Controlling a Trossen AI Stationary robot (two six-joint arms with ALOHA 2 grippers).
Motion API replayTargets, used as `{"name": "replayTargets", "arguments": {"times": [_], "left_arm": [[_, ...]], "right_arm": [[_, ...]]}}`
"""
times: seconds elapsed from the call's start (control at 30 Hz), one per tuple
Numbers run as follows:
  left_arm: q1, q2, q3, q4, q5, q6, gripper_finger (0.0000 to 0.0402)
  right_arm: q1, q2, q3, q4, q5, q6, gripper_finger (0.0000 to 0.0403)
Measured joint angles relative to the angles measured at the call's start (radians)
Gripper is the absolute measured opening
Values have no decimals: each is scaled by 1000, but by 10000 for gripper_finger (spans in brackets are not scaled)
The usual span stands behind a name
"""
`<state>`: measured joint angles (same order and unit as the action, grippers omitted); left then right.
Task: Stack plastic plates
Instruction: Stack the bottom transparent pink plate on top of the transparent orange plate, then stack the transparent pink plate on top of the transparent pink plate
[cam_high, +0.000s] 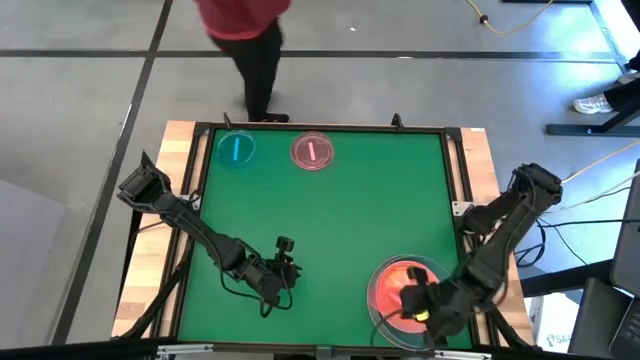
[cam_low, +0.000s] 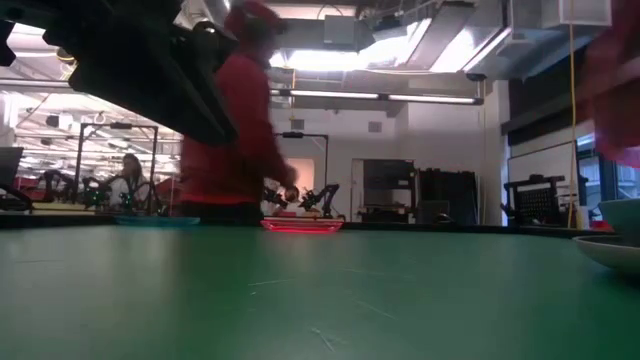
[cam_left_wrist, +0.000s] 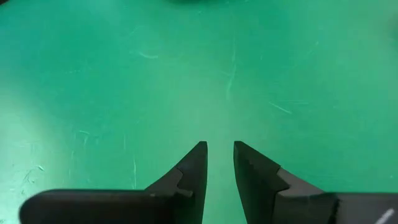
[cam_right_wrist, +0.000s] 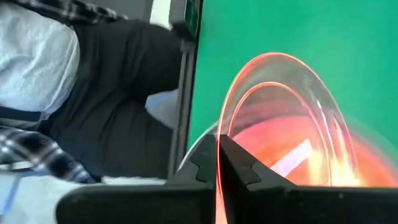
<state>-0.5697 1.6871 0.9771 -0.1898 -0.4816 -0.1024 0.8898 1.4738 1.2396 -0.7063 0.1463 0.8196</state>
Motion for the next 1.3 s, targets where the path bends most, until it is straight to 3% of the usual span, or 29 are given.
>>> {"name": "replayTargets", "arguments": {"times": [0.17, 0.37, 0.63, 0.73, 0.83, 0.93, 1.07, 1.3], "left_arm": [[0, 0, 0, 6, 0, 0, 73], [0, 0, 0, 15, 0, 0, 73], [11, 0, 0, 16, 2, -1, 73], [11, 0, 0, 30, 2, -1, 73], [21, 3, 0, 77, 3, 7, 73], [48, 3, 0, 108, -1, 28, 73], [110, 3, 0, 112, -7, 32, 73], [247, 3, 0, 112, 26, 30, 73]], "right_arm": [[77, 3, -73, 13, 34, 174, 1], [78, 3, -148, 15, 112, 279, 5], [55, 2, -157, 29, 93, 292, 86], [22, 0, -147, 56, 102, 211, 112], [-18, -1, -143, 81, 205, 55, 127], [-72, 13, -143, 84, 383, -87, 133], [-134, 55, -143, 81, 584, -170, 134], [-184, 189, -143, 150, 736, -229, 134]]}}
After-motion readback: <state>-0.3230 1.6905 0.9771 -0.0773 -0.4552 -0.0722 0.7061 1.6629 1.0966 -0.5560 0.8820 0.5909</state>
